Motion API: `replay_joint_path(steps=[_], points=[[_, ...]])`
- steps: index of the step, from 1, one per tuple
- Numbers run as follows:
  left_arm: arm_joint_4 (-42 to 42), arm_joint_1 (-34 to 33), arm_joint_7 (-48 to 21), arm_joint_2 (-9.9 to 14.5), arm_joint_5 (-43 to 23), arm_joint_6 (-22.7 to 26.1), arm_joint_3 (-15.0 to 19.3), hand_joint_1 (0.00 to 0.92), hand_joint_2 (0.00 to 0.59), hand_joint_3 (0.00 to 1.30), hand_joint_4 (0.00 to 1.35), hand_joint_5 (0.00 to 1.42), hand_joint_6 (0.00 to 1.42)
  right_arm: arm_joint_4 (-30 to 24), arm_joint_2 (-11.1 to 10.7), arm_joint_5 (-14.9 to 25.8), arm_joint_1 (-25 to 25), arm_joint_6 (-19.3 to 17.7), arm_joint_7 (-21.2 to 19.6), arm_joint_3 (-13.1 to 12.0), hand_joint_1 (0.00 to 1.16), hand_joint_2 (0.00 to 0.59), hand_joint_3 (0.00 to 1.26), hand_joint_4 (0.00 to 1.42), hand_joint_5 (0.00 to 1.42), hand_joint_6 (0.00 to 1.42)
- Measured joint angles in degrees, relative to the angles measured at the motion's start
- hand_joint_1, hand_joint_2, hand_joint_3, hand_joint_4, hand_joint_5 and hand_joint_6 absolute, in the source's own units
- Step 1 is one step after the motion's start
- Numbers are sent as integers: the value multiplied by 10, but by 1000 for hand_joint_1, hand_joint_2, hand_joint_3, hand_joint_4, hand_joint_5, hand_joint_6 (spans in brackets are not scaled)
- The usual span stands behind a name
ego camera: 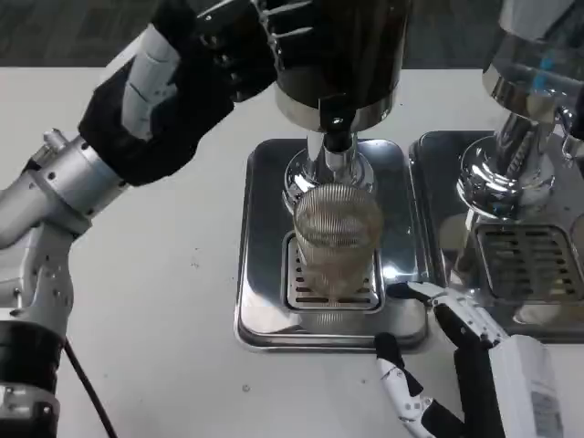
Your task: Grasp the cup under the faucet to collect the drink, then remove the cup.
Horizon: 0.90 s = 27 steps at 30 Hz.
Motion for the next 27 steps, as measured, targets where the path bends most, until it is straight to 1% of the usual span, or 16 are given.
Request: replay_joint_path(steps=[6, 10, 13, 16, 19, 23, 27], points=[[79, -29, -23, -19, 43, 9, -2, 0, 151, 161, 168, 189, 114, 8, 7, -1, -10, 0, -1, 4, 461, 411, 419, 336, 288, 384], [105, -43, -26, -26, 63, 7, -1, 0, 152, 155, 167, 189, 112, 9, 7, -1, -12, 0, -1, 4, 461, 411, 419, 336, 288, 384], [121, -51, -30, -29, 84, 2, -2, 0, 152, 153, 166, 189, 111, 10, 15, 0, 0, 0, -23, 0, 461, 411, 419, 336, 288, 384], [131, -54, -37, -30, 97, -4, -3, 0, 152, 154, 162, 189, 110, 12, 15, 1, 5, 0, -28, -3, 461, 411, 419, 336, 288, 384], [138, -59, -43, -30, 114, -18, -11, 0, 153, 158, 158, 188, 110, 13, 16, 1, 5, 0, -28, -3, 461, 411, 419, 336, 288, 384], [145, -65, -43, -27, 135, -51, -19, 0, 155, 166, 154, 175, 95, 14, 16, 2, 4, 0, -28, -4, 457, 415, 419, 337, 288, 385], [152, -68, -42, -24, 155, -87, -22, 0, 151, 182, 134, 106, 8, 14, 16, 3, 4, 0, -28, -5, 453, 417, 419, 337, 288, 385]])
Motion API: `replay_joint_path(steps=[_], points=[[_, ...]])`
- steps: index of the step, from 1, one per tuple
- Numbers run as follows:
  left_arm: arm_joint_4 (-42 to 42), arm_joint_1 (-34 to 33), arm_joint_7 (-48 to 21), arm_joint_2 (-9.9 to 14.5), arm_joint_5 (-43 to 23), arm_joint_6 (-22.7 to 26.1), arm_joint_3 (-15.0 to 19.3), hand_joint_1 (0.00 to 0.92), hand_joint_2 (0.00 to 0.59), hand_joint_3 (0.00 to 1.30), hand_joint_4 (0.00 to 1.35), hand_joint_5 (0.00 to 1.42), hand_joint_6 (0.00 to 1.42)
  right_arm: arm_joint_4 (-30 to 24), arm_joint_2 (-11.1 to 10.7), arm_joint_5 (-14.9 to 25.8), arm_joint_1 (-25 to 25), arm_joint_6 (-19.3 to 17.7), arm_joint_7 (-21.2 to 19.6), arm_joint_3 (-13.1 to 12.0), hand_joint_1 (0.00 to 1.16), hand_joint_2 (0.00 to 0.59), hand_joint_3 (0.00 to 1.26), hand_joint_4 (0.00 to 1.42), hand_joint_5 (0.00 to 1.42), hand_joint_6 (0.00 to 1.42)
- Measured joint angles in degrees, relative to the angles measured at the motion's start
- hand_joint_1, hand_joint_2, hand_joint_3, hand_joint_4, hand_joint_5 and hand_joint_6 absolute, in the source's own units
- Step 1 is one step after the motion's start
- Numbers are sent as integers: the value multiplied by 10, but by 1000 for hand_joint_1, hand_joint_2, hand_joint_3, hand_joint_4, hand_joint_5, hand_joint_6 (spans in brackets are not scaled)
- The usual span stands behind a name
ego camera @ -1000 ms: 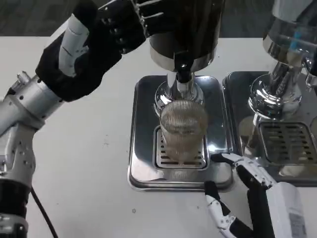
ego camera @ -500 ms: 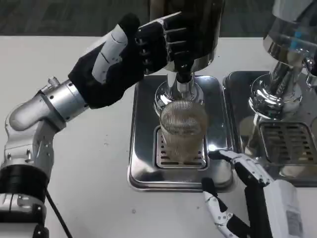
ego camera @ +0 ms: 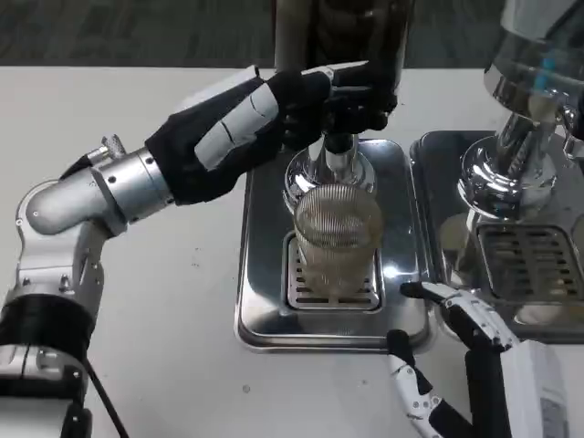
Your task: Grasp the cup under the faucet to collect the drink, then remove the cup.
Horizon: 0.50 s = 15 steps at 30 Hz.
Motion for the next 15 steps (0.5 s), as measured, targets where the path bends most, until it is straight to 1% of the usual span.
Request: replay_joint_path(steps=[5, 15], points=[[7, -1, 17, 7, 29, -50, -8, 0, 151, 182, 114, 61, 0, 0, 0, 0, 0, 0, 0, -1, 449, 419, 419, 337, 288, 385], [14, -1, 37, 21, 52, -114, -32, 0, 145, 164, 75, 25, 0, -1, -2, 2, 2, -1, 1, -5, 443, 420, 419, 337, 288, 365]])
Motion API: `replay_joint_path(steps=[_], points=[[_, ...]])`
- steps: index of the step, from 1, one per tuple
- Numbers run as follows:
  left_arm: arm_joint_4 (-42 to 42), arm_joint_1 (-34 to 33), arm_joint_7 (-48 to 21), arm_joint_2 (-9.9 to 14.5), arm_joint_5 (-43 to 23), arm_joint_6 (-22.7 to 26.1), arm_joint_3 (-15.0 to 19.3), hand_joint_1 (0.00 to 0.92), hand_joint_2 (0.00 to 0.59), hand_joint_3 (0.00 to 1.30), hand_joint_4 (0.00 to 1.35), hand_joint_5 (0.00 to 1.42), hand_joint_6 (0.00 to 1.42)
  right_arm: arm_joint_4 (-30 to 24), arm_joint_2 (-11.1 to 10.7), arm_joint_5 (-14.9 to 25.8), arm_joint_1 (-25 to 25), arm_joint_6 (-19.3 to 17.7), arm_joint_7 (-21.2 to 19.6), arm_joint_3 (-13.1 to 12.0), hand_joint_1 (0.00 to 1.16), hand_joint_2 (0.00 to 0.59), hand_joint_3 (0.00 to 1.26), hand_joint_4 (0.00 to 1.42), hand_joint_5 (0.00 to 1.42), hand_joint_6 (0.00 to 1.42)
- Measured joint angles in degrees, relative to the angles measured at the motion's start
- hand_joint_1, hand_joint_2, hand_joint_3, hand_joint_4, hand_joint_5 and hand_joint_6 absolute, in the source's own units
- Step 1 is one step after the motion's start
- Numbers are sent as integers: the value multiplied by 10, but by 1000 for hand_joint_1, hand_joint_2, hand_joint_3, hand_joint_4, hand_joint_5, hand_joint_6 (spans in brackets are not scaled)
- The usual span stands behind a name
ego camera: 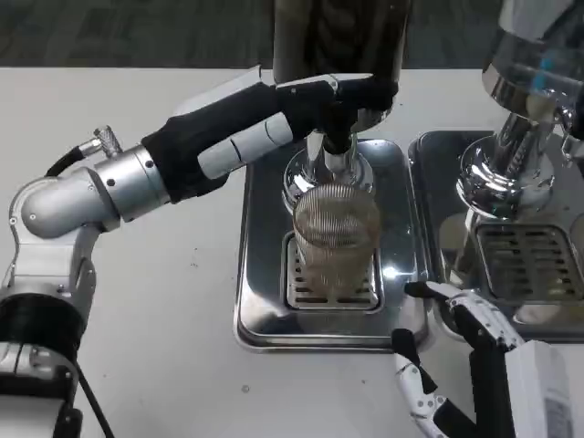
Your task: Grasp the cup under the faucet to collect the drink, then remove the cup.
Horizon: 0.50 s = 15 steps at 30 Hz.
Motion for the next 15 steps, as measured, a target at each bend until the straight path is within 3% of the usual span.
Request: replay_joint_path(steps=[15], points=[[10, 8, 23, 8, 19, -77, -34, 0, 147, 152, 64, 14, 0, -3, -7, 8, 1, 0, 5, -4, 441, 416, 418, 334, 288, 363]])
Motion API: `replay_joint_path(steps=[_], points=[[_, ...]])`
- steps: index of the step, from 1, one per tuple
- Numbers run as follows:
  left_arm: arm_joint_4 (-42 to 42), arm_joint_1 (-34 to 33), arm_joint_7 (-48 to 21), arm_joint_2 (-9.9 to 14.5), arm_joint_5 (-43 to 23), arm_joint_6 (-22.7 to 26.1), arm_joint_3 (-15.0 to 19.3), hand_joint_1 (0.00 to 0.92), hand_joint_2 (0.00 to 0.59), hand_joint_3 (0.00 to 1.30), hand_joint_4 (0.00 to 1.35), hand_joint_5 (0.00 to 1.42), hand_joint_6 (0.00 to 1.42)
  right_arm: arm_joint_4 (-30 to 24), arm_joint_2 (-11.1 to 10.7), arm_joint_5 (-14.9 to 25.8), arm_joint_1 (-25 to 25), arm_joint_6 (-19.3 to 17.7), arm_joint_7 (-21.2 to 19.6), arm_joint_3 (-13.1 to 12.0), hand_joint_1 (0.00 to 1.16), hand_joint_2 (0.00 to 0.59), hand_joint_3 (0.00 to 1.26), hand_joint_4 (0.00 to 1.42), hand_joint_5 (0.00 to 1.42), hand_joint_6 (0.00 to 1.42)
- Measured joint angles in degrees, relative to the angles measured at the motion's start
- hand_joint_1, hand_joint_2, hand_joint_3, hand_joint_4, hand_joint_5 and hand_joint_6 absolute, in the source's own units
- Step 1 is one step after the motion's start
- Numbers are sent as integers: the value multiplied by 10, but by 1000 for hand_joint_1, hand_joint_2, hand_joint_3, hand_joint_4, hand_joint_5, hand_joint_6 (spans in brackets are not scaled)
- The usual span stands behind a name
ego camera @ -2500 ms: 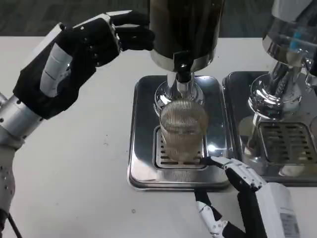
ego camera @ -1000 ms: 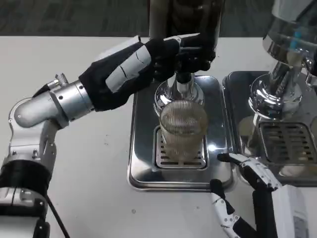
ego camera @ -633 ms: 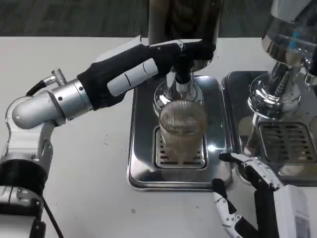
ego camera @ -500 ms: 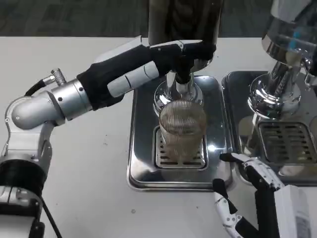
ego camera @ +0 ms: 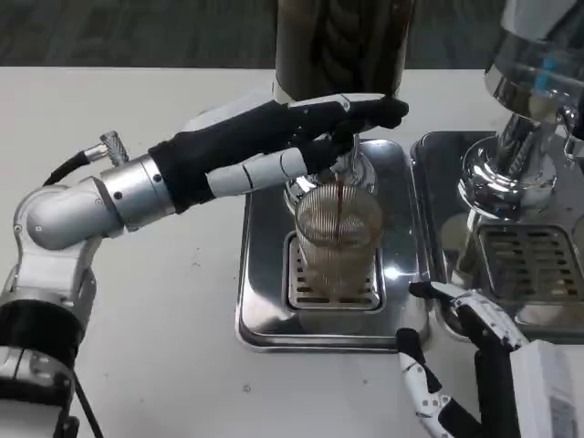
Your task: Grasp the cup under the faucet to collect the drink, then remove the cup.
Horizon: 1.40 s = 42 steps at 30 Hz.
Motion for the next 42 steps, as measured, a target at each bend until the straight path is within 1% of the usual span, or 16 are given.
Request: replay_joint_path(steps=[7, 9, 12, 14, 20, 27, 30, 32, 36, 40, 42], points=[[5, 0, 22, 5, 19, -30, -13, 0, 143, 150, 58, 11, 0, -1, 1, 1, 1, 0, 0, -1, 434, 406, 395, 323, 288, 344], [5, 0, 27, 7, 20, -35, -19, 0, 142, 150, 55, 10, 0, -1, 2, 3, 1, -1, 0, -1, 435, 400, 368, 310, 278, 327], [7, 0, 35, 9, 21, -40, -24, 0, 143, 150, 52, 10, 0, -2, 4, 14, 1, -3, 2, -2, 440, 395, 345, 287, 273, 312], [7, 0, 42, 10, 29, -48, -27, 0, 144, 150, 51, 10, 0, -3, 5, 26, 1, -9, 6, -4, 442, 378, 325, 272, 263, 293], [8, 1, 56, 13, 39, -60, -36, 0, 146, 150, 49, 10, 0, -3, 9, 61, 1, -24, 25, -12, 451, 373, 279, 248, 239, 286], [11, 1, 64, 15, 41, -66, -44, 0, 145, 150, 48, 1, 0, -10, 12, 93, 1, -36, 47, -25, 470, 328, 212, 202, 221, 266], [12, 1, 69, 17, 42, -69, -46, 0, 155, 150, 56, 0, 0, -13, 13, 105, 1, -44, 58, -29, 528, 276, 163, 147, 199, 266], [13, 1, 73, 18, 43, -70, -47, 0, 156, 150, 57, 0, 0, -15, 13, 114, 0, -46, 68, -30, 581, 257, 124, 114, 174, 249], [13, 1, 82, 20, 55, -77, -50, 0, 156, 150, 58, 0, 0, -18, 12, 133, -4, -47, 100, -36, 642, 226, 72, 50, 114, 204], [15, 1, 86, 21, 57, -80, -50, 0, 152, 150, 58, 0, 0, -18, 10, 161, -21, -47, 143, -42, 674, 214, 19, 13, 64, 154], [15, 1, 87, 21, 58, -80, -50, 0, 150, 150, 58, 0, 0, -18, 10, 171, -26, -47, 159, -43, 678, 213, 9, 3, 44, 144]])
